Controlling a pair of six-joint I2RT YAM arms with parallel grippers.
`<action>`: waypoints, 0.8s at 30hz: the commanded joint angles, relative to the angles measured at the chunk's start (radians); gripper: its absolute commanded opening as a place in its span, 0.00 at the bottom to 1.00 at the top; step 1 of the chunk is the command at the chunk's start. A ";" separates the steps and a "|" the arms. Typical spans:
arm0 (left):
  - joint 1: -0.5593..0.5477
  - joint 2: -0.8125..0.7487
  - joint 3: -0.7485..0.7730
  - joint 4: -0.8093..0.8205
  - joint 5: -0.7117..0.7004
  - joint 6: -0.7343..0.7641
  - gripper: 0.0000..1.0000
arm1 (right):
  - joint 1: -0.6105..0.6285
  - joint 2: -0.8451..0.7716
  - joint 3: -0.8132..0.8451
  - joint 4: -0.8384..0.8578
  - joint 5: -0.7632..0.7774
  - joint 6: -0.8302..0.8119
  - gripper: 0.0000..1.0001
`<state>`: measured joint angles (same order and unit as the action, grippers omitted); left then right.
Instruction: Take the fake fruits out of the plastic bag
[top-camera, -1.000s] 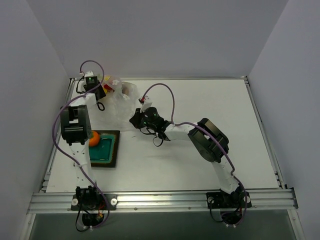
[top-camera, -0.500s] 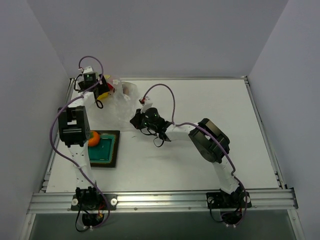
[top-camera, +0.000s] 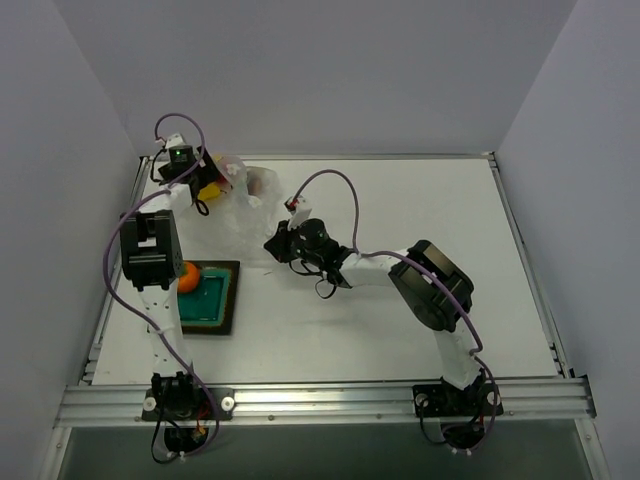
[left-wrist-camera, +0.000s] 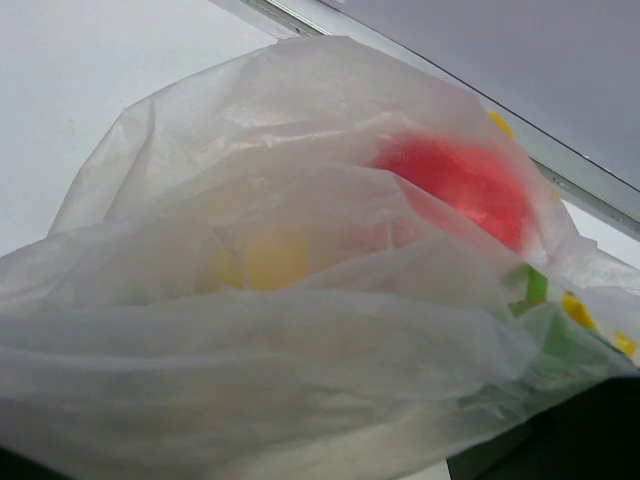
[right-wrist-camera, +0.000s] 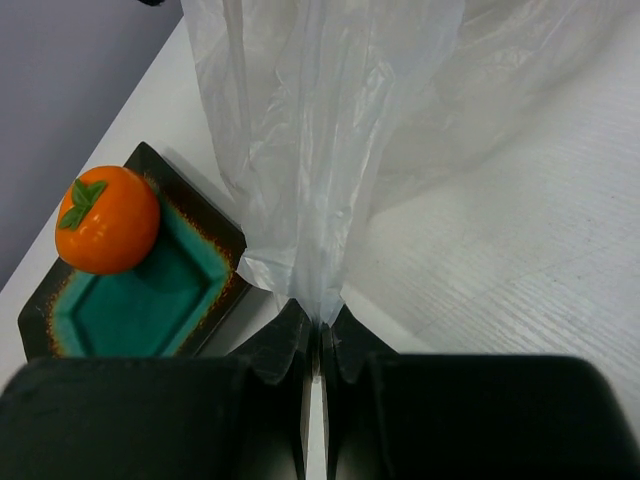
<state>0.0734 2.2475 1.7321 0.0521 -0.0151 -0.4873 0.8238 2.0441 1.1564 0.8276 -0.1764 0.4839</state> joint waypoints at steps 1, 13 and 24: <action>0.012 0.058 0.102 0.026 -0.013 -0.017 0.90 | -0.011 0.007 0.012 0.022 -0.026 -0.022 0.00; 0.012 -0.034 0.020 0.057 0.015 -0.019 0.27 | -0.058 0.039 0.067 0.012 -0.017 -0.007 0.00; -0.004 -0.232 -0.046 -0.116 0.118 -0.079 0.13 | -0.068 0.197 0.350 -0.050 -0.014 0.047 0.00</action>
<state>0.0723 2.1357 1.6920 -0.0132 0.0650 -0.5339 0.7593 2.2162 1.4273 0.7731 -0.1913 0.5068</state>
